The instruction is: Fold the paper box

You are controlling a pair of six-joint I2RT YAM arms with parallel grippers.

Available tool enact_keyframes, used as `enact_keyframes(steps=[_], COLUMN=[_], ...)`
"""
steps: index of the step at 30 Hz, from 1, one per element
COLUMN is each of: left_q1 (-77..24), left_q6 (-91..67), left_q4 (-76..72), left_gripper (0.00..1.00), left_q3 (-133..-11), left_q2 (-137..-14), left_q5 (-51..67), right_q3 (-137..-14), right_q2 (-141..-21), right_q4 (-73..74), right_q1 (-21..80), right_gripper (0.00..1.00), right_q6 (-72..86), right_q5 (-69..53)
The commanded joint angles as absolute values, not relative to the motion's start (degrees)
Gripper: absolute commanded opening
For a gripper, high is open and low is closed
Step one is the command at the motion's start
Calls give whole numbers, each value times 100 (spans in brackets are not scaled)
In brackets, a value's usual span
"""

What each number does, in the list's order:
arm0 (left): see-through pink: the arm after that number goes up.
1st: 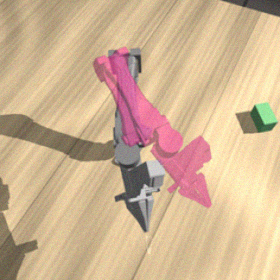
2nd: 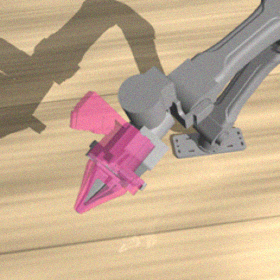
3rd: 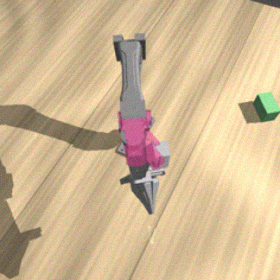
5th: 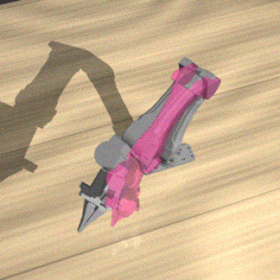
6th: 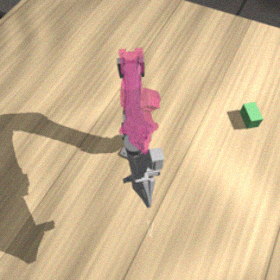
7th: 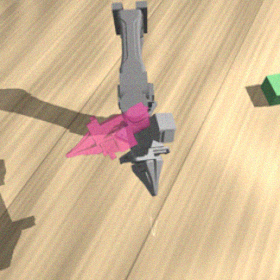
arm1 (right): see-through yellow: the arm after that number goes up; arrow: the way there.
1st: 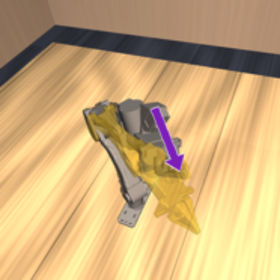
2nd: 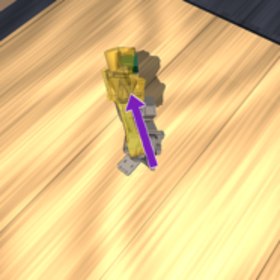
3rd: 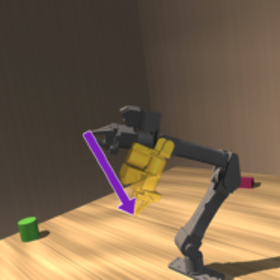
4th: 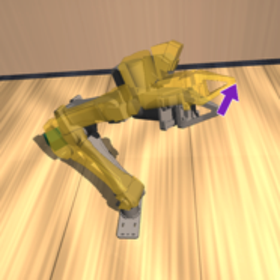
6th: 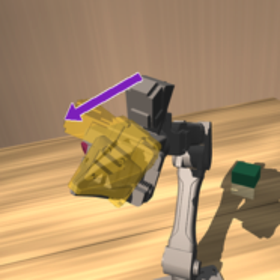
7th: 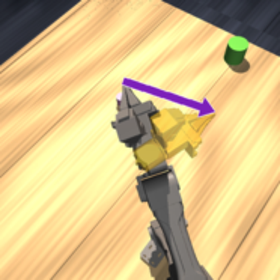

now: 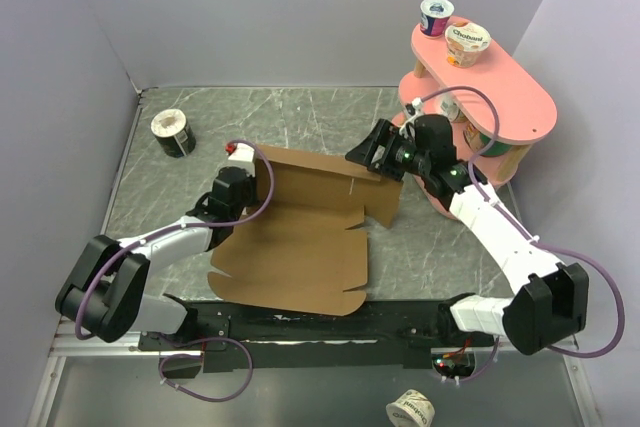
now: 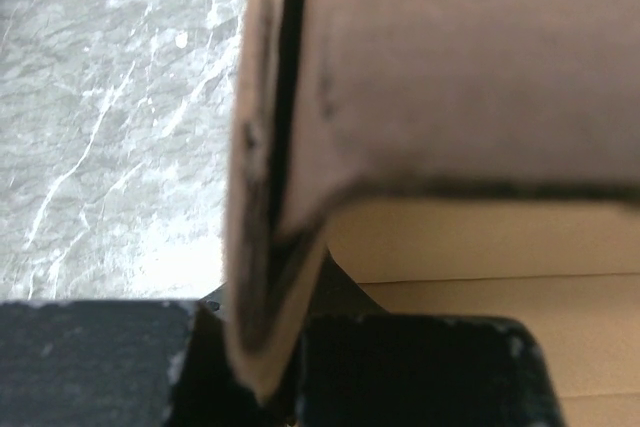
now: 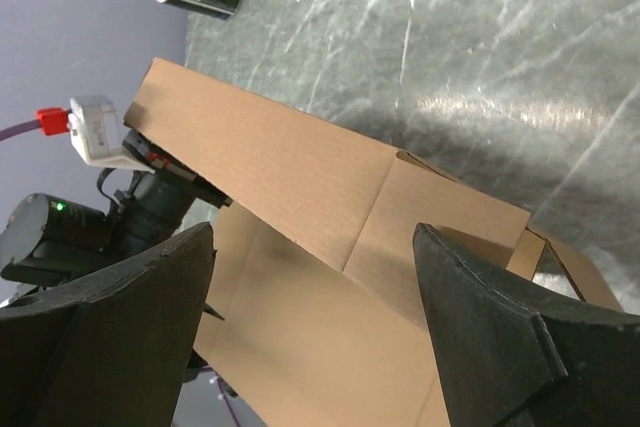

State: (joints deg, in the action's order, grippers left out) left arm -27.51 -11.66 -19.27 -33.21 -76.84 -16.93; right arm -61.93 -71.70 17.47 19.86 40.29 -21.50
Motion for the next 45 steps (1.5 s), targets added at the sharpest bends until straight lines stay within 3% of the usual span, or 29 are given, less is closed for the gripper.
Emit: enact_keyframes(steps=[1,12,25,32,41,44,45], left_q1=[-2768,-2795,-2944,-3190,-3217,-3217,-3217], left_q6=[-1529,-1521,-1231,-1020,-1046,-1081,-1081], left_q4=[-2347,-2496,-2672,-2610,-2321,-2162,-2180], left_gripper=[1,1,1,1,1,1,1], left_q3=[-3410,-3366,-3234,-3322,-3551,-3639,-3647], left_q2=[-7479,-7488,-7365,-7488,-7699,-7761,-7769], left_q5=[-1925,-1898,-1960,-2136,-2083,-2092,-2092], right_q3=[-5609,-5168,-5782,-7223,-8059,-8191,-8244], right_q2=[-6830,-6926,-6908,-7049,-7356,-7532,-7698], right_q4=[1636,1309,2530,3805,4368,4605,4814], right_q1=[2109,2680,3041,3216,3585,3980,4199], right_gripper=[87,88,94,94,93,93,93], right_q6=[4455,4922,4220,3113,812,308,308], right_q5=[-1759,-1231,517,1229,932,1238,1848])
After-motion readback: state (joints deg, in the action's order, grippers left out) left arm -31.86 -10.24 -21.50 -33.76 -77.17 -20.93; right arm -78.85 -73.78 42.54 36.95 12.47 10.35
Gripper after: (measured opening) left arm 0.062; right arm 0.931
